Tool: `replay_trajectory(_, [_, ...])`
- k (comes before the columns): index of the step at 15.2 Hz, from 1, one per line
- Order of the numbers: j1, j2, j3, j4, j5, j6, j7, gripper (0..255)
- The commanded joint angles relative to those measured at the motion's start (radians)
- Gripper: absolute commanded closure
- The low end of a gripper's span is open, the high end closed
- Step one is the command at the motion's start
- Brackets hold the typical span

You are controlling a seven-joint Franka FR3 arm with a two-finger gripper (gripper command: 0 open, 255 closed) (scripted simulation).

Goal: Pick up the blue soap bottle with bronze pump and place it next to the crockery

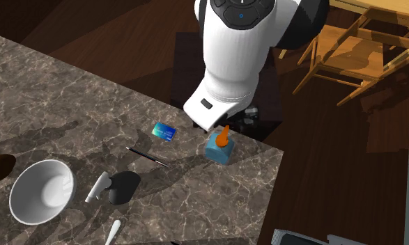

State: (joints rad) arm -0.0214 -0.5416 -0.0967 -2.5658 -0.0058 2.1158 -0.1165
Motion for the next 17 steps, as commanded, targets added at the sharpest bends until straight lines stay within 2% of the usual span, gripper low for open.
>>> replay_trajectory(1, [-0.001,0.027,-0.004,-0.014,0.001,0.053,-0.001,0])
replay_trajectory(7, [0.002,0.072,-0.006,-0.057,0.005,0.141,-0.004,0])
replay_trajectory(14, [0.002,0.072,-0.006,-0.057,0.005,0.141,-0.004,0])
replay_trajectory(15, [0.002,0.072,-0.006,-0.057,0.005,0.141,-0.004,255])
replay_trajectory(17, [0.002,0.072,-0.006,-0.057,0.005,0.141,-0.004,255])
